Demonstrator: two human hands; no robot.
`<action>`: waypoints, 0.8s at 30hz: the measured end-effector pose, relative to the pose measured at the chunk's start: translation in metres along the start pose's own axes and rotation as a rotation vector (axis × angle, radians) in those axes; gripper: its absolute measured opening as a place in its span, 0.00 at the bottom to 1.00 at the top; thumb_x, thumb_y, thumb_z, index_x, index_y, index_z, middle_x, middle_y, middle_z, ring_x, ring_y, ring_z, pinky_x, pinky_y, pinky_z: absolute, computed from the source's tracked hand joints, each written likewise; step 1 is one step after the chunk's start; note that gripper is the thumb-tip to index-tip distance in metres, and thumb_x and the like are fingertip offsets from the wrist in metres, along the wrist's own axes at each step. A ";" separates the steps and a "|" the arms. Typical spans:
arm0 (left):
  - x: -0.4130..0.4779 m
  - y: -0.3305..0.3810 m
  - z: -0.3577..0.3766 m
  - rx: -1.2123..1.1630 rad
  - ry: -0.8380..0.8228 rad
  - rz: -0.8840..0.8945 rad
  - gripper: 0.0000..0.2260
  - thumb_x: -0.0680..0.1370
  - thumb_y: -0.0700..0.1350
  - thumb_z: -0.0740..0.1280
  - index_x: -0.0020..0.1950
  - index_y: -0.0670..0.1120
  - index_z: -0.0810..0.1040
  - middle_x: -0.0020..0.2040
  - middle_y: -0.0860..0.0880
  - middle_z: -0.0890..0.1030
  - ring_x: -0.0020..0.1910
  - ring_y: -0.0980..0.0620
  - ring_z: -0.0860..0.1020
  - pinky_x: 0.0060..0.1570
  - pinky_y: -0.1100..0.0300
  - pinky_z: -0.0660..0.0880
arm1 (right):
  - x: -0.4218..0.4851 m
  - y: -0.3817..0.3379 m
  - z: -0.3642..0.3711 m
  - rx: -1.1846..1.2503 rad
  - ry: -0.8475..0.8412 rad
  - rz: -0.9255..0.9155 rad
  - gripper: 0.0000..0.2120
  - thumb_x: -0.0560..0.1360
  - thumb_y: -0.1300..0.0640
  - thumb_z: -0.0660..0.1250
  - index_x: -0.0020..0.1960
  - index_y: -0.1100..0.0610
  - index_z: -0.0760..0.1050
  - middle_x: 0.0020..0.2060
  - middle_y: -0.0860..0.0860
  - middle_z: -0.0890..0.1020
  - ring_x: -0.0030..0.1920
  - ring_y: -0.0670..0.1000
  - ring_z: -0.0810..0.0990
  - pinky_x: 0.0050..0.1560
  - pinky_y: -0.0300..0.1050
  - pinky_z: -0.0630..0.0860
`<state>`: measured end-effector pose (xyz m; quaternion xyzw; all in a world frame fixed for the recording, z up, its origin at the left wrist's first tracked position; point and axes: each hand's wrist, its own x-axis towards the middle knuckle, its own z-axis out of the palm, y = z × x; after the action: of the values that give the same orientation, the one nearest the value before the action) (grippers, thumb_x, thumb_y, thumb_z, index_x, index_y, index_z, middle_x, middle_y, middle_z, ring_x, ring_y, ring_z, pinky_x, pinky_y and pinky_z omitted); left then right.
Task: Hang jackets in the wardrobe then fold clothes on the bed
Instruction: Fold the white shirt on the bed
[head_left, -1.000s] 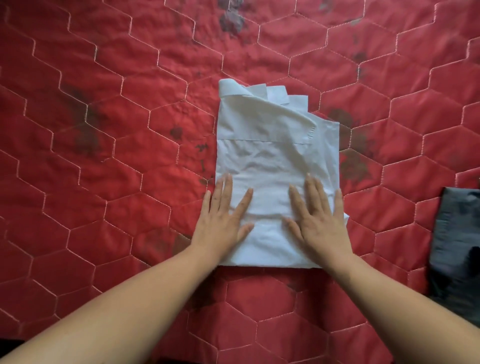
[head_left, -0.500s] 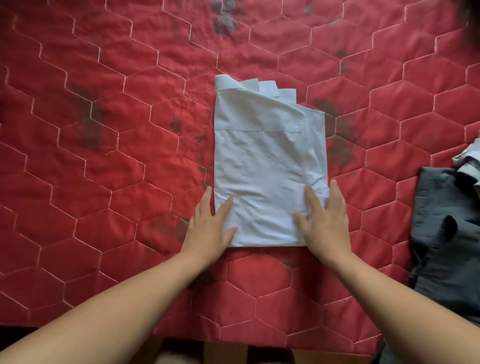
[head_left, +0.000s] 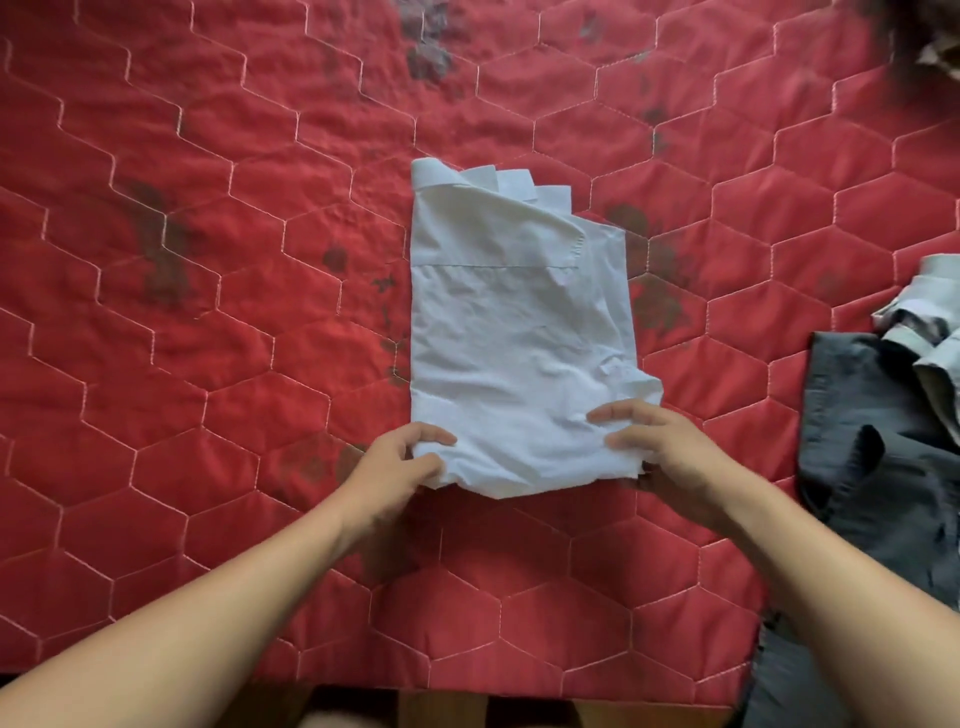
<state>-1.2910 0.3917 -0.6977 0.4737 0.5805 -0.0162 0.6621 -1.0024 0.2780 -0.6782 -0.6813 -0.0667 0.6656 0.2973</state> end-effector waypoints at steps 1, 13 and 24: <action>-0.003 0.014 -0.006 -0.083 -0.010 -0.003 0.13 0.75 0.32 0.65 0.51 0.47 0.83 0.37 0.43 0.82 0.35 0.51 0.80 0.32 0.68 0.74 | -0.003 -0.013 -0.001 0.064 -0.028 0.003 0.11 0.73 0.64 0.68 0.49 0.52 0.85 0.45 0.54 0.83 0.42 0.54 0.79 0.44 0.47 0.73; 0.101 0.184 -0.058 -0.491 0.022 0.070 0.18 0.80 0.56 0.61 0.55 0.44 0.81 0.54 0.45 0.85 0.55 0.48 0.82 0.50 0.56 0.75 | 0.083 -0.186 0.002 0.369 0.087 -0.186 0.38 0.78 0.26 0.51 0.68 0.57 0.70 0.55 0.60 0.85 0.54 0.61 0.86 0.59 0.57 0.80; 0.171 0.102 -0.008 1.312 0.402 0.778 0.31 0.82 0.62 0.51 0.83 0.53 0.52 0.82 0.37 0.48 0.81 0.38 0.47 0.77 0.35 0.51 | 0.165 -0.112 0.043 -1.530 0.482 -0.959 0.31 0.80 0.39 0.56 0.80 0.50 0.62 0.80 0.60 0.58 0.80 0.67 0.53 0.74 0.75 0.50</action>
<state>-1.1828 0.5430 -0.7690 0.9306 0.3535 -0.0366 0.0876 -0.9921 0.4631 -0.7630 -0.7112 -0.6973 0.0876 0.0164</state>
